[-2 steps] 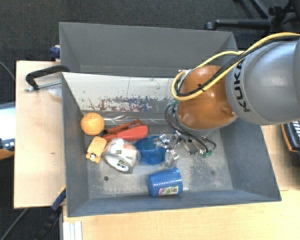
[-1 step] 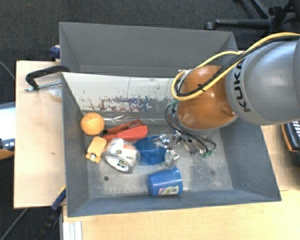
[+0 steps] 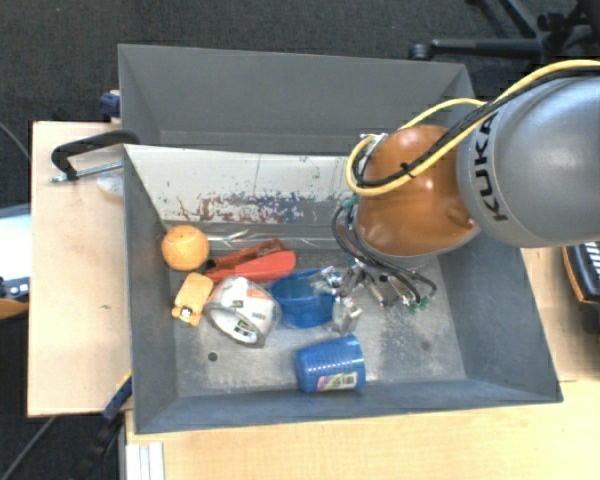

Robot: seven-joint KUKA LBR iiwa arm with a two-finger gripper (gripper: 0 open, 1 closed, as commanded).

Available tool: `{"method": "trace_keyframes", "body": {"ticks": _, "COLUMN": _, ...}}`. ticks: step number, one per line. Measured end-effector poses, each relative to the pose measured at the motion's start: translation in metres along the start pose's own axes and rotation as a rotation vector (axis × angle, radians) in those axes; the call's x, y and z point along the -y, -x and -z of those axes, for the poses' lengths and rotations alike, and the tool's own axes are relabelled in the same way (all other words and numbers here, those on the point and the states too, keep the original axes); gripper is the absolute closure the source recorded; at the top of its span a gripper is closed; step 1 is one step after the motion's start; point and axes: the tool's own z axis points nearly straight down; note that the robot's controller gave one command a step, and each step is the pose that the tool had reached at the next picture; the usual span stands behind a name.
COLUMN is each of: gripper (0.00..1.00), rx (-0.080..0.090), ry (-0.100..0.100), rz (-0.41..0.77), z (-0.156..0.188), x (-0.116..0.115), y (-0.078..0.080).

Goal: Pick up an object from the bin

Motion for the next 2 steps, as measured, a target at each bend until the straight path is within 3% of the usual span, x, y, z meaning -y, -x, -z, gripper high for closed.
{"method": "trace_keyframes", "body": {"ticks": 2, "gripper": 1.0, "rx": 0.009, "ry": -0.003, "rz": 0.0, "z": 0.0202, "x": 0.0004, "y": 0.0026}}
